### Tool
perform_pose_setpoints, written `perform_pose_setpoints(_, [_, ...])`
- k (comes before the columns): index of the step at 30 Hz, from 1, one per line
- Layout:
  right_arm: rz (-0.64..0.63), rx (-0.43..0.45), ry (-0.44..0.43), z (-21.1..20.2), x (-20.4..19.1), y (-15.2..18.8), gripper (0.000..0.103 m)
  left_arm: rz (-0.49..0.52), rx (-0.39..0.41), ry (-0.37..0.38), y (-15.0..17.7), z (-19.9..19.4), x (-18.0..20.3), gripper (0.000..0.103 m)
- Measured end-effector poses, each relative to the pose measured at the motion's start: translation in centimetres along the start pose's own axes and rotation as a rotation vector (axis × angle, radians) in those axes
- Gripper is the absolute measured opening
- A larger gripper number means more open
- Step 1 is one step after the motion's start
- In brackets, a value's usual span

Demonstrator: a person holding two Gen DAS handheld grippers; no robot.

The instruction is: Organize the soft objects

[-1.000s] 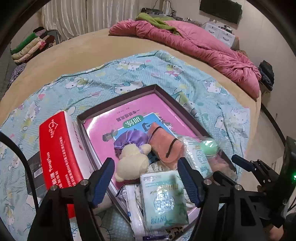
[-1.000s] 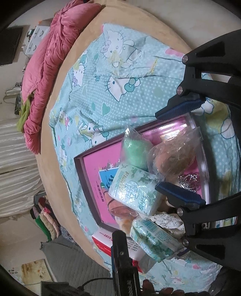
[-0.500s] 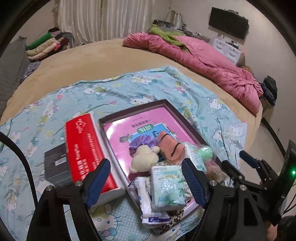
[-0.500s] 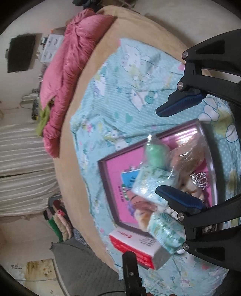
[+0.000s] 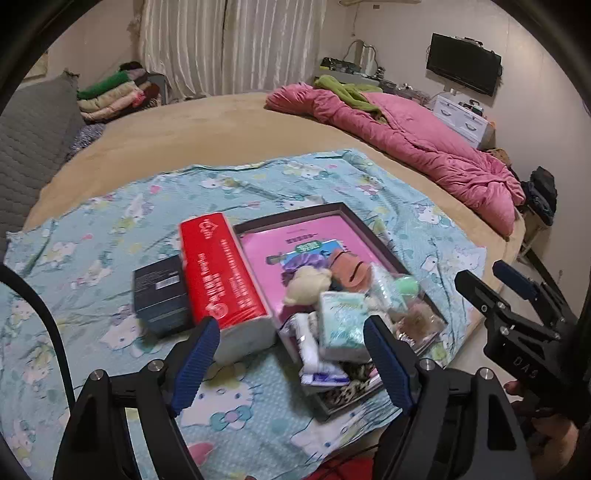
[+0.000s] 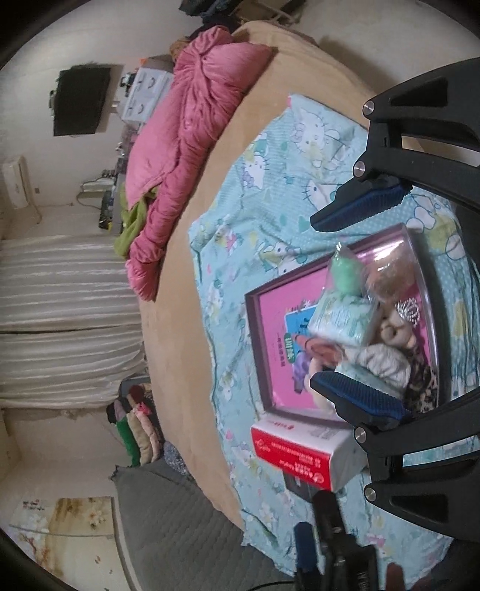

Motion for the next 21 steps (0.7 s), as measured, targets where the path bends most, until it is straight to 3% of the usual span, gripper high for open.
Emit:
perform_pose_setpoints(8, [0.05, -0.046, -0.013, -1.4, -2.2, 1.6, 0.081, -0.033, 0.019, -0.049, 2.8, -2.4, -1.1, 0.083])
perform_pose_setpoints(13, [0.01, -0.076, 0.015, -1.9, -3.7, 3.2, 0.081, -0.049, -0.031, -0.06, 5.1, -2.1, -1.7, 0.084])
perform_pose_setpoints(21, [-0.036, -0.136, -0.026, -2.8, -6.4, 5.1, 0.081, -0.087, -0.048, -0.082, 6.8, -2.4, -3.0, 0.084])
Point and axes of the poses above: each gripper's, at about its wrist camera, not at the fingertips, and z roughly the way its jaws point, x to its right, y to its underside, the point moved 7 cm from there along z, roughly the way its jaws point
